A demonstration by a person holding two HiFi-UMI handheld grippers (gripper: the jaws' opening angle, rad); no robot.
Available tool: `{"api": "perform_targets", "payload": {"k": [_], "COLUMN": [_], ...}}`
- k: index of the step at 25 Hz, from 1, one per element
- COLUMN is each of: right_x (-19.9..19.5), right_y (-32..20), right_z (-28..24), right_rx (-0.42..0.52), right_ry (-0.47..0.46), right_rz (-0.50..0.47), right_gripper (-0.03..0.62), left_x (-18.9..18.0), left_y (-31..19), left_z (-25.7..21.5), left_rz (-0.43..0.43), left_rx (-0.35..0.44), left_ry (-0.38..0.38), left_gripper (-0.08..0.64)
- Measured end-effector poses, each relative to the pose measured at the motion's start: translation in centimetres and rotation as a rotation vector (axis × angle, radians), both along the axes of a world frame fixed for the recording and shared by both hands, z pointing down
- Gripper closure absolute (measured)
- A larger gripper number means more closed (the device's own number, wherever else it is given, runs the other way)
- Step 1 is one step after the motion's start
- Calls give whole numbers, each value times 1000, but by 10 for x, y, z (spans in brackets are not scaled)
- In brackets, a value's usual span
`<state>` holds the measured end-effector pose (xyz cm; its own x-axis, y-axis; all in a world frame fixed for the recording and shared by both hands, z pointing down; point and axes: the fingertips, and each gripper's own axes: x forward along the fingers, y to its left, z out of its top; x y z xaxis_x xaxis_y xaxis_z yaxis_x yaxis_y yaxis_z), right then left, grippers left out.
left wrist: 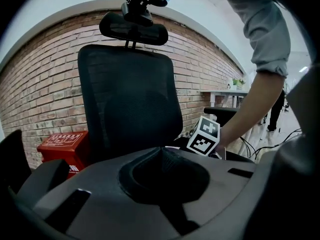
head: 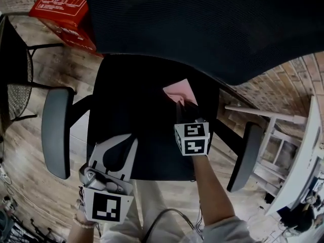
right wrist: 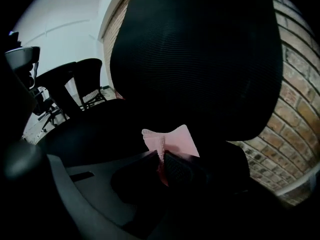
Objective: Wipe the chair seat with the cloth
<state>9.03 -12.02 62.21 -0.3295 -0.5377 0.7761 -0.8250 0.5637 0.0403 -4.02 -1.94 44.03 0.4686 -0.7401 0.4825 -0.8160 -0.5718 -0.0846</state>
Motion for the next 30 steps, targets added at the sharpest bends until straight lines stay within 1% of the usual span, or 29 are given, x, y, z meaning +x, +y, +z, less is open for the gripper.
{"api": "perform_targets", "payload": {"k": [7, 10, 15, 18, 20, 22, 26, 30], "right_x": [70, 91, 116, 122, 119, 110, 80, 43], "right_y": [11, 16, 22, 23, 23, 23, 23, 26], "right_z": [-6, -11, -17, -15, -12, -9, -5, -1], "right_rx": [-1, -5, -12, -21, -28, -41, -66, -86], "right_ry": [61, 55, 67, 49, 32, 9, -20, -38], "right_rz": [201, 274, 345, 373, 368, 340, 249, 144], "right_gripper": [537, 537, 537, 537, 537, 537, 537, 537], "left_x": [24, 32, 39, 38, 33, 28, 15, 4], "left_y": [-4, -5, -9, -9, -7, -3, 4, 10], "left_z": [-4, -9, -16, -14, -11, -9, -3, -1], "left_rz": [59, 82, 105, 101, 92, 77, 44, 18], "left_rx": [8, 10, 20, 24, 22, 16, 2, 6], "left_ry": [-3, 1, 3, 1, -1, 3, 11, 14], "left_gripper": [541, 541, 541, 541, 541, 541, 541, 541]}}
